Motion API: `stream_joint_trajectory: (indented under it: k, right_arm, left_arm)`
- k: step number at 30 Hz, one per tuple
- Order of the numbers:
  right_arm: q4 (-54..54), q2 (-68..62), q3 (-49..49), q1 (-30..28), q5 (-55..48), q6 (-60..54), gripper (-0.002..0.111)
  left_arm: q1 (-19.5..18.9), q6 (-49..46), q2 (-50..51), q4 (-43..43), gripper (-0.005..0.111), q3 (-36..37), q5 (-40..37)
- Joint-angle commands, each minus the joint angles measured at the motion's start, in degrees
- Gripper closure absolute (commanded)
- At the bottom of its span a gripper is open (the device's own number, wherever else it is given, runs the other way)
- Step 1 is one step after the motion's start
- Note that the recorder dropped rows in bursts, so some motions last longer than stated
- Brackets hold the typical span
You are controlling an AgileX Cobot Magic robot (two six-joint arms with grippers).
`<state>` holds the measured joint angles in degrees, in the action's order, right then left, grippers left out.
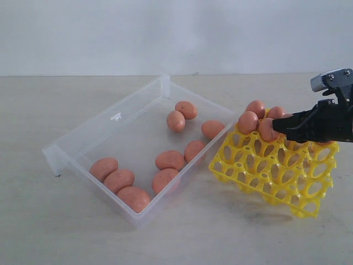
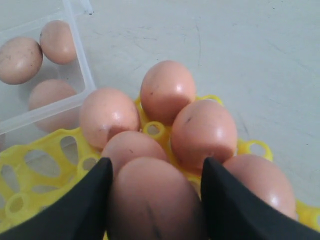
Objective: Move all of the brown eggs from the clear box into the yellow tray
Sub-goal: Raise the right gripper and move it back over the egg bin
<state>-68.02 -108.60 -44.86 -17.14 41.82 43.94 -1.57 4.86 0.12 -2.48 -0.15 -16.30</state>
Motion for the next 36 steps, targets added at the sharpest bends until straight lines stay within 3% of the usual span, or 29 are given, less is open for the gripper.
stream_joint_trajectory:
  k: [1,4,15,21,25,27,32,36]
  right_arm:
    - [0.5,0.0,0.1,0.0,0.9,-0.4,0.057]
    - [0.5,0.0,0.1,0.0,0.6,-0.4,0.047]
    - [0.5,0.0,0.1,0.0,1.1,-0.4,0.048]
    - [2.1,2.2,0.1,0.0,12.7,0.0,0.048]
    - [6.5,5.3,0.1,0.3,27.0,1.8,0.048]
    - [9.4,6.4,0.1,1.6,28.1,2.6,0.048]
    - [7.6,11.1,-3.2,11.9,28.1,8.6,0.048]
    - [-5.3,13.0,-9.8,25.7,7.8,14.9,0.048]
  left_arm:
    - [0.1,-0.1,-0.1,0.2,0.103,0.1,0.4]
    - [0.1,-0.1,-0.1,0.2,0.103,0.1,0.4]
    - [0.1,-0.1,-0.1,0.2,0.103,0.1,0.4]
    - [0.1,-0.1,-0.1,0.2,0.103,0.1,0.4]
    - [0.1,-0.1,-0.1,0.2,0.103,0.1,0.4]
    - [0.1,-0.1,-0.1,0.2,0.103,0.1,0.4]
    - [0.1,-0.1,-0.1,0.2,0.103,0.1,0.4]
    - [0.1,-0.1,-0.1,0.2,0.103,0.1,0.4]
